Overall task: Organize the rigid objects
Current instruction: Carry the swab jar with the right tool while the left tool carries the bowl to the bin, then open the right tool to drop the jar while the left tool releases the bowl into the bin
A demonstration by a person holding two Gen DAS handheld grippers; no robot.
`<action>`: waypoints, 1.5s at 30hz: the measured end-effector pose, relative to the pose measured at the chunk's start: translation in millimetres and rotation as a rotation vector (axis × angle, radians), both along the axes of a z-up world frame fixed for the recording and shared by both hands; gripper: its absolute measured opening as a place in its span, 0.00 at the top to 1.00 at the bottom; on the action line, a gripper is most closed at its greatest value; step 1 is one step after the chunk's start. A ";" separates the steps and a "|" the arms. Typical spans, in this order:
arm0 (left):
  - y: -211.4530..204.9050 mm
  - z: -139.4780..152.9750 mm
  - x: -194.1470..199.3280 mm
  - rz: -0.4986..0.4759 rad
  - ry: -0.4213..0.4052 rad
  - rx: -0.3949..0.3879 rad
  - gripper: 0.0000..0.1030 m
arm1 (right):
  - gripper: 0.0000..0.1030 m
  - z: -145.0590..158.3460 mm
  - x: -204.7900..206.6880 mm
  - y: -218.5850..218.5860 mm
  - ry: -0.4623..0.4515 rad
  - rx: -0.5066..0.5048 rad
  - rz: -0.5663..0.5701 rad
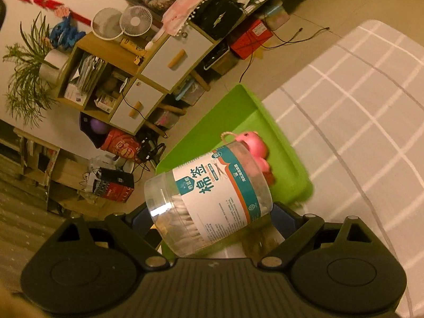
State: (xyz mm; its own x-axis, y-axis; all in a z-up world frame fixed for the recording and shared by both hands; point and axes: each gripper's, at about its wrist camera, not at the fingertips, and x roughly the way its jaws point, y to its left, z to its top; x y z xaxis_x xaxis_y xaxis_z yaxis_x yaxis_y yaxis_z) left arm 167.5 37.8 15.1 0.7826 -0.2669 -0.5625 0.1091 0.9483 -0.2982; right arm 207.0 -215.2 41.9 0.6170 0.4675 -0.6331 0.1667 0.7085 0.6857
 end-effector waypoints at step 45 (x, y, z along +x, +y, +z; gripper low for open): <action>-22.0 -19.9 51.1 0.069 -0.008 0.145 0.02 | 0.17 -0.8 72.9 57.0 -0.183 -0.337 0.051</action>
